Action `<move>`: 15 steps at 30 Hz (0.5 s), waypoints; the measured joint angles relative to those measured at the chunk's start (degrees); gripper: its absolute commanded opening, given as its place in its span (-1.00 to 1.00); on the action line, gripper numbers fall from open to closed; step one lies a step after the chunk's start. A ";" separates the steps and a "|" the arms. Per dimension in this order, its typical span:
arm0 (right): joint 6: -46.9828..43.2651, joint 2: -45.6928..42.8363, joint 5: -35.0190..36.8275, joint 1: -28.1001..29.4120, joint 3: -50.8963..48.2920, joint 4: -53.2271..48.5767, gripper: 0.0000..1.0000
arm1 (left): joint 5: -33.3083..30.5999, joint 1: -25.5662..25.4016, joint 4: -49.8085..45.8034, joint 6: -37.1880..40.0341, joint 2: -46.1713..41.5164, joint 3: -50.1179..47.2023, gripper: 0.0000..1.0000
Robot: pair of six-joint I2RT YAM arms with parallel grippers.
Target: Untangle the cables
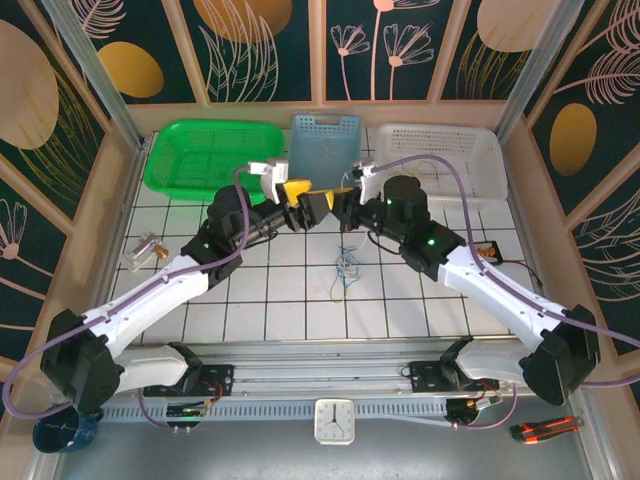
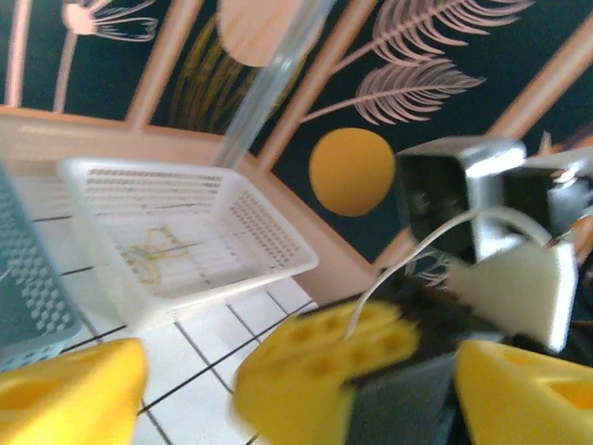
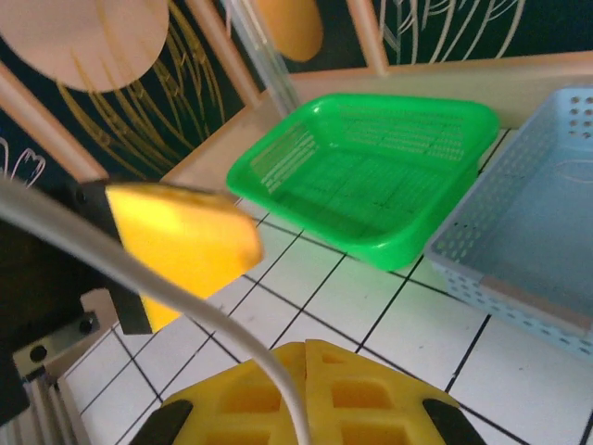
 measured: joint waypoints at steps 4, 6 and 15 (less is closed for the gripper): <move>1.70 -1.36 2.34 -1.68 1.88 -0.90 -1.00 | -5.97 0.39 1.03 0.46 -4.70 -5.57 0.98; 2.36 -1.60 2.82 -2.05 3.41 -1.36 -1.00 | -8.00 0.57 2.08 0.76 -6.32 -8.37 0.98; 4.92 -1.68 2.67 -1.57 9.22 -2.05 -1.00 | -8.48 0.74 8.24 3.41 -7.41 -23.85 0.97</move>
